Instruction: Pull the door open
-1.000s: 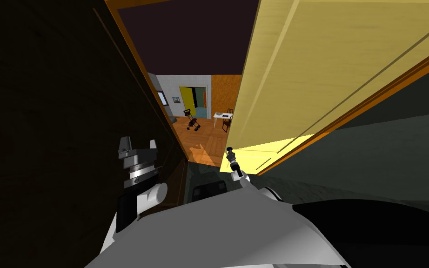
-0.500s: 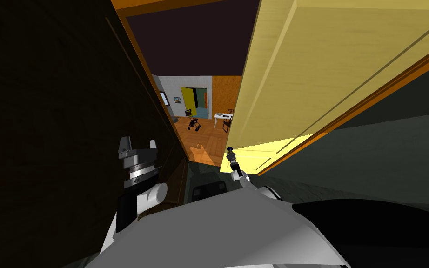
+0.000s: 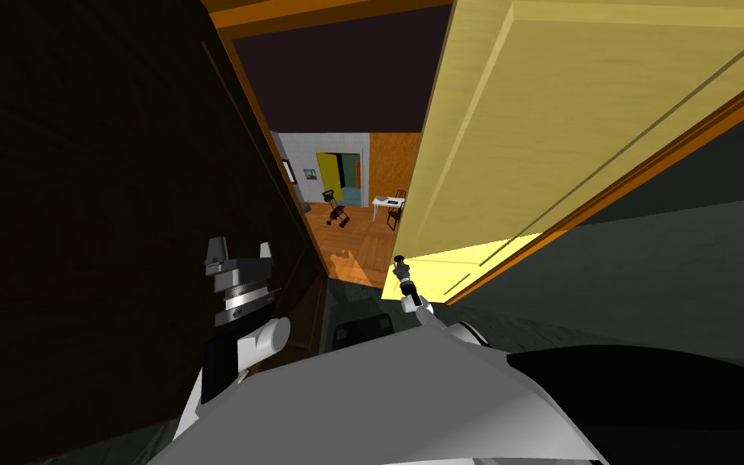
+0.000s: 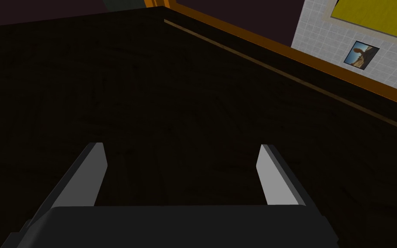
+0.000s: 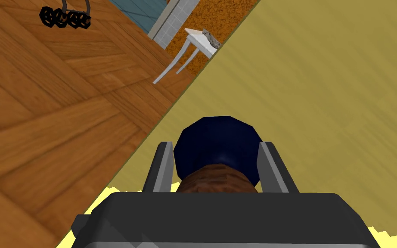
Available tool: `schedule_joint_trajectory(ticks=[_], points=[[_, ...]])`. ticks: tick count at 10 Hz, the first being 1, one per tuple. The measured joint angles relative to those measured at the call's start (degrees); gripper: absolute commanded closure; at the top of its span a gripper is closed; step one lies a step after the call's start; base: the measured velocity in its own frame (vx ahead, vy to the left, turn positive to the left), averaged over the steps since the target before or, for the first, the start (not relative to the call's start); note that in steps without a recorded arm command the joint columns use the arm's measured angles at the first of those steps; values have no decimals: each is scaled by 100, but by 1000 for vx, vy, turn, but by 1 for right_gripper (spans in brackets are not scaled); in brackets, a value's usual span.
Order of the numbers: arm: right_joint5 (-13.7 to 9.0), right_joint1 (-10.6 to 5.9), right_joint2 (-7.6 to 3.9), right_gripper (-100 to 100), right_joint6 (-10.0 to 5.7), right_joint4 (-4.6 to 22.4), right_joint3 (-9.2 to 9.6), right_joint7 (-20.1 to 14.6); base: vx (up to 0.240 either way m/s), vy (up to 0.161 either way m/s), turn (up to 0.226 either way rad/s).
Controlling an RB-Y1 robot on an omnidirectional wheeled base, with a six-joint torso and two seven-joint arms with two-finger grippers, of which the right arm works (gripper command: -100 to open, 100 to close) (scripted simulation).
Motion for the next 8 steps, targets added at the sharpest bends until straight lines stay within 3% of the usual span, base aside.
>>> schedule_joint_trajectory(ticks=[1, 2, 8], points=[[-22, 61, 11, 100, 60, -122, -2, -103, -27, -1, 11], [-55, -21, 15, 100, 18, 13, -1, -242, -25, -1, 14], [-231, -32, -41, 100, -10, -1, 20, -1125, -37, 0, 18]])
